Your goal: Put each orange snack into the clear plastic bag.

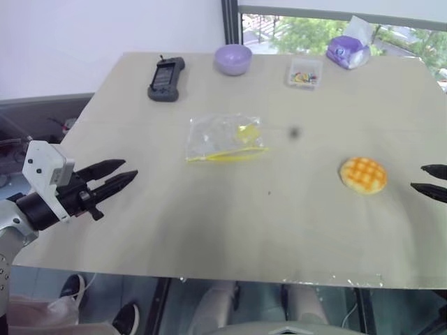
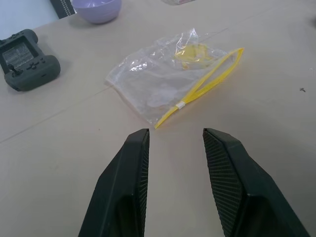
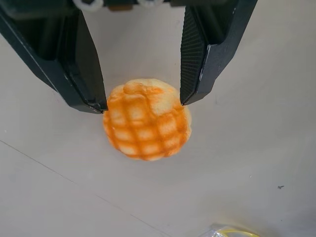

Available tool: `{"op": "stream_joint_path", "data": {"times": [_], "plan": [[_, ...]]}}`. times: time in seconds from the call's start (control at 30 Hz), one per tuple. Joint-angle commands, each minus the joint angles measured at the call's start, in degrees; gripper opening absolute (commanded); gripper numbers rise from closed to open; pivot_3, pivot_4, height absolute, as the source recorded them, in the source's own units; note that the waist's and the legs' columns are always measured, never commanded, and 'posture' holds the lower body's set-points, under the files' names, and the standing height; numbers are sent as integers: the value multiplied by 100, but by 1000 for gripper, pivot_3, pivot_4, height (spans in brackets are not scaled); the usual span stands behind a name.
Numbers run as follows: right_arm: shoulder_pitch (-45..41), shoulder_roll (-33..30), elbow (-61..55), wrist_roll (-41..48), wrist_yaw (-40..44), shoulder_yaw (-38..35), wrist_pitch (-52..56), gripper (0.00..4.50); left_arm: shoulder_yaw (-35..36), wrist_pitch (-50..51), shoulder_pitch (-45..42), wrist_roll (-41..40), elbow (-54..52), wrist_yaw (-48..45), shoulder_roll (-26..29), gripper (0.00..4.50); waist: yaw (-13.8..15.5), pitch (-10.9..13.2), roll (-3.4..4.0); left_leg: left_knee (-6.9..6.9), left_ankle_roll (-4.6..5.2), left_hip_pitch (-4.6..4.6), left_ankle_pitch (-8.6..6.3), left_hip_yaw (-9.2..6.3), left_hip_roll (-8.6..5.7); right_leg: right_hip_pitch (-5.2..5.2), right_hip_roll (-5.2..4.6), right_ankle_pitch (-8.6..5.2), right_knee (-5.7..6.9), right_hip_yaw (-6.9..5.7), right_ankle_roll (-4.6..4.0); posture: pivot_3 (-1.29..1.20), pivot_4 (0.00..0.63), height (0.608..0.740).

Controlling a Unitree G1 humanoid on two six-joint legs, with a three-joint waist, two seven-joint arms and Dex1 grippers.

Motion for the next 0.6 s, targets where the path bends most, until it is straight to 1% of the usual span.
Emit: {"op": "stream_joint_path", "data": {"times": [0.03,0.6], "plan": [[-111,4,-210,182,-97,-231,88,2540,57,-117,-133,-36,9,34,41,1839,0,0,0,0,0,0,0,0,0,0,0,0,0,0,0,0,150,740],[-254,10,-290,248,-183,-132,195,2540,-123,-204,-235,47,34,235,-29,1839,3,0,0,0,1,0,-1,0,0,0,0,0,1,1,0,0,150,740]]}}
